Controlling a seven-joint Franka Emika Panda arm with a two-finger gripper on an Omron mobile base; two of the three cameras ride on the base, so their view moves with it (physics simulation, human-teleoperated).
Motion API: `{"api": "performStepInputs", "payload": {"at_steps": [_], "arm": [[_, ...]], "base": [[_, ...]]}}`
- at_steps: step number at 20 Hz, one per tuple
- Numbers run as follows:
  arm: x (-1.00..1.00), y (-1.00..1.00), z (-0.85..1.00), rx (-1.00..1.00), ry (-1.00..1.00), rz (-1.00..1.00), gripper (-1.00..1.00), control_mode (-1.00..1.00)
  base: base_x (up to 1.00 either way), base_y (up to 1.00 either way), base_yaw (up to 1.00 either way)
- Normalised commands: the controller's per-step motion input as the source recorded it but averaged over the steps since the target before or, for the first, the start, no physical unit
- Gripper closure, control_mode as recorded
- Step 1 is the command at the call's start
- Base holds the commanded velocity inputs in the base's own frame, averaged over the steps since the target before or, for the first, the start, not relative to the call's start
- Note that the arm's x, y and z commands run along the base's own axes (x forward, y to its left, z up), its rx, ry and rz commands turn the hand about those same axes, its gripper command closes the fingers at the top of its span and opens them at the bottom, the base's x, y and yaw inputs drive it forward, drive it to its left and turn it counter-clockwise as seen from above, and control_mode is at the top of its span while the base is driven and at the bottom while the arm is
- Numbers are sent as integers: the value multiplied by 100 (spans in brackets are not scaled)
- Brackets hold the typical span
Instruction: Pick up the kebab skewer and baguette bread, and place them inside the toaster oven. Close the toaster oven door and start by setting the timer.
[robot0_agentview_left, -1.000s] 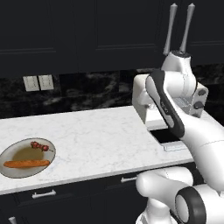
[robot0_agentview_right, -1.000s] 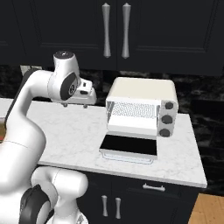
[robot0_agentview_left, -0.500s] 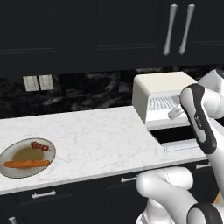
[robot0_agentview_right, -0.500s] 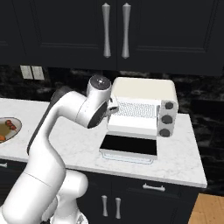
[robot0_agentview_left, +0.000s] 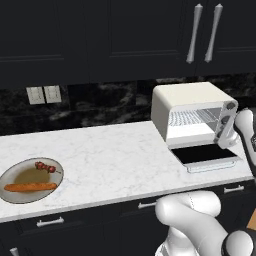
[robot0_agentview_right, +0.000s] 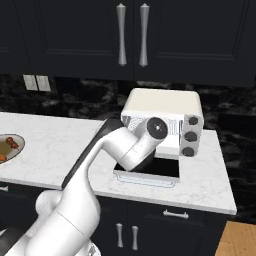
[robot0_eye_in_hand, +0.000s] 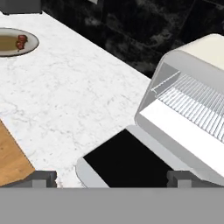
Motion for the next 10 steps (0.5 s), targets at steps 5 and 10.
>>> {"api": "performStepInputs", "payload": {"at_steps": [5,10], "arm": [[30,-24,-11,0,-23,2,-100,-100],[55,-8,0,0,-6,0,-100,-100]], "base": [[0,0,0],[0,0,0]]}}
